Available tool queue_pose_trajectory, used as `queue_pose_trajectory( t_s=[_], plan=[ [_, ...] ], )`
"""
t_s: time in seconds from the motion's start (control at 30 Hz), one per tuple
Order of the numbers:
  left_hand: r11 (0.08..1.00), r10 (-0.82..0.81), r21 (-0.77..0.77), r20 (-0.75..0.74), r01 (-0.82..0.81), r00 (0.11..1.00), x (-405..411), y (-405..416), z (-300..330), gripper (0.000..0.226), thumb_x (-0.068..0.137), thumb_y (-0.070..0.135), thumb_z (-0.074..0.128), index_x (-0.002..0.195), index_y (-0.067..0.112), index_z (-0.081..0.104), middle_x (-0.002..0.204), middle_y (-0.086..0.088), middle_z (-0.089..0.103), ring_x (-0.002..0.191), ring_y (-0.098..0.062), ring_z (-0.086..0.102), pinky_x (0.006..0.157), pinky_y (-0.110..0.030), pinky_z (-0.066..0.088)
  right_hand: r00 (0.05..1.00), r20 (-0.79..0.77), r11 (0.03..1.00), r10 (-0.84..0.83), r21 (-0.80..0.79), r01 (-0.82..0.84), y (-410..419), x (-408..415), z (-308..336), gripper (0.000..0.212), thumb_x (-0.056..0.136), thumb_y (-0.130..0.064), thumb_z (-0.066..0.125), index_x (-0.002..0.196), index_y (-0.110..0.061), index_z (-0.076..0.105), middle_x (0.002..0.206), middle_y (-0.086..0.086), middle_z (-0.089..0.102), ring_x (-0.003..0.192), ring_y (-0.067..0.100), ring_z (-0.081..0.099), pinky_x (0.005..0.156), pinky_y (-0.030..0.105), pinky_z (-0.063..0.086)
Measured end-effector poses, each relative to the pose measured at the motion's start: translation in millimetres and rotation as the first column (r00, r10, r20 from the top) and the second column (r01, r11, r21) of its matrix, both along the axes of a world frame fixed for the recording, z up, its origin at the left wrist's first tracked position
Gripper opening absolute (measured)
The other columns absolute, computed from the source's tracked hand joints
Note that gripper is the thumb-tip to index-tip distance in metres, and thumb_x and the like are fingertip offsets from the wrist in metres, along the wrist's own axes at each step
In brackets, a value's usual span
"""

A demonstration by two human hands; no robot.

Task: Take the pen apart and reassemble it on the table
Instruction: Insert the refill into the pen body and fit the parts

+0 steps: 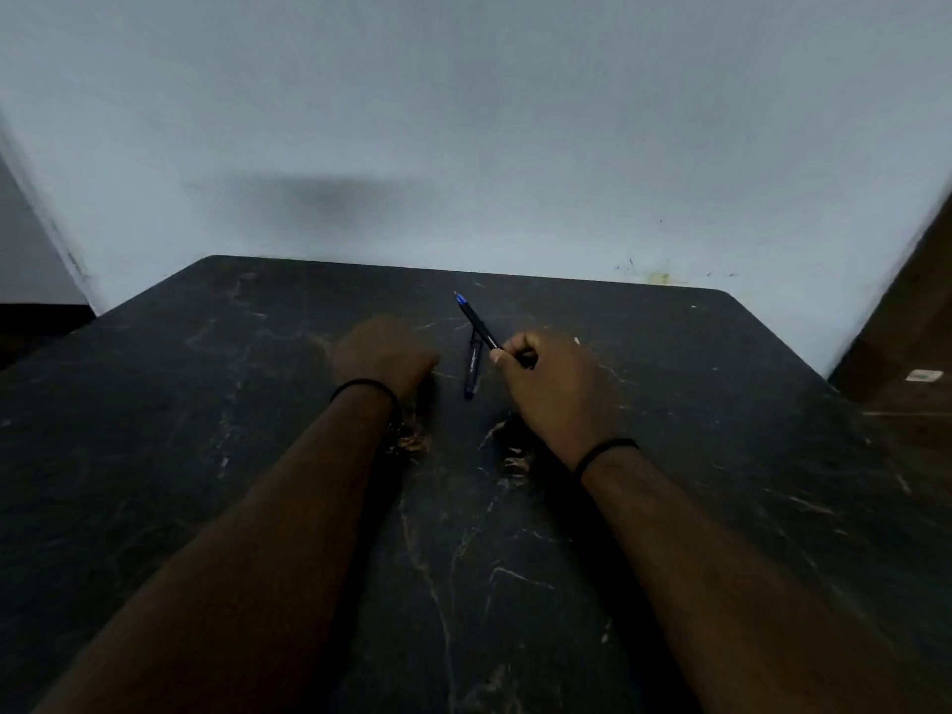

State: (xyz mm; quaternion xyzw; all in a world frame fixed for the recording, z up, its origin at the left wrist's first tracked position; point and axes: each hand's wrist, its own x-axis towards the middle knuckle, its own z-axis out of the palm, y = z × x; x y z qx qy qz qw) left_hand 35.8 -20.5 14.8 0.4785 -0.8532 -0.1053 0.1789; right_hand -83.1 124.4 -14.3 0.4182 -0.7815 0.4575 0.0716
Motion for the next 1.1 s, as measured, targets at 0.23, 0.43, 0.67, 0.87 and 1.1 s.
queue_pose_trajectory(
  t_s=[0.23, 0.43, 0.67, 0.87, 1.1],
  plan=[
    [0.889, 0.15, 0.376, -0.779, 0.262, 0.609, -8.5, 0.0, -8.7, 0.037, 0.1, 0.027, 0.055, 0.075, 0.003, 0.069, 0.065, -0.013, 0.065, 0.036, -0.008, 0.05, 0.037, -0.019, 0.037, 1.0, 0.005, 1.0, -0.014, 0.004, 0.014, 0.4, 3.3, -0.1, 0.023, 0.087, -0.043, 0.069, 0.067, -0.035, 0.059, 0.068, -0.016, 0.064, 0.066, -0.001, 0.058, 0.062, 0.0, 0.026],
    [0.735, 0.294, 0.469, -0.871, 0.49, 0.393, -4.4, 3.5, -3.7, 0.031, 0.107, 0.021, 0.04, 0.111, -0.002, 0.061, 0.087, -0.011, 0.069, 0.062, -0.015, 0.067, 0.048, -0.021, 0.052, 0.998, -0.022, 0.998, 0.056, 0.035, -0.055, 1.7, 5.0, 2.2, 0.018, 0.087, -0.043, 0.068, 0.072, -0.032, 0.064, 0.073, -0.013, 0.067, 0.07, 0.004, 0.062, 0.068, 0.028, 0.051],
    [0.646, 0.398, 0.497, -0.867, 0.579, 0.3, -3.3, 0.5, -2.9, 0.025, 0.105, 0.015, 0.039, 0.114, 0.002, 0.058, 0.091, -0.01, 0.071, 0.067, -0.015, 0.073, 0.054, -0.026, 0.057, 0.996, -0.019, 0.995, 0.09, 0.042, -0.089, 2.7, 7.2, 1.4, 0.016, 0.084, -0.043, 0.067, 0.077, -0.029, 0.068, 0.075, -0.014, 0.068, 0.072, 0.006, 0.064, 0.07, 0.038, 0.057],
    [0.646, 0.407, 0.476, -0.876, 0.597, 0.258, -4.5, -4.1, -6.9, 0.023, 0.106, 0.016, 0.038, 0.1, 0.007, 0.059, 0.091, -0.011, 0.07, 0.068, -0.016, 0.074, 0.053, -0.025, 0.056, 0.994, -0.031, 0.991, 0.103, 0.092, -0.1, 4.6, 9.0, 3.3, 0.015, 0.081, -0.043, 0.068, 0.074, -0.03, 0.066, 0.073, -0.014, 0.067, 0.07, 0.004, 0.063, 0.07, 0.037, 0.057],
    [0.651, 0.376, 0.456, -0.888, 0.607, 0.263, -5.8, -5.8, -8.4, 0.022, 0.104, 0.021, 0.047, 0.093, 0.008, 0.061, 0.08, -0.007, 0.073, 0.067, -0.016, 0.074, 0.053, -0.025, 0.057, 0.995, -0.028, 0.985, 0.1, 0.144, -0.095, 5.6, 11.9, 8.6, 0.013, 0.082, -0.039, 0.07, 0.073, -0.03, 0.067, 0.076, -0.011, 0.069, 0.074, 0.008, 0.064, 0.073, 0.038, 0.056]
  ],
)
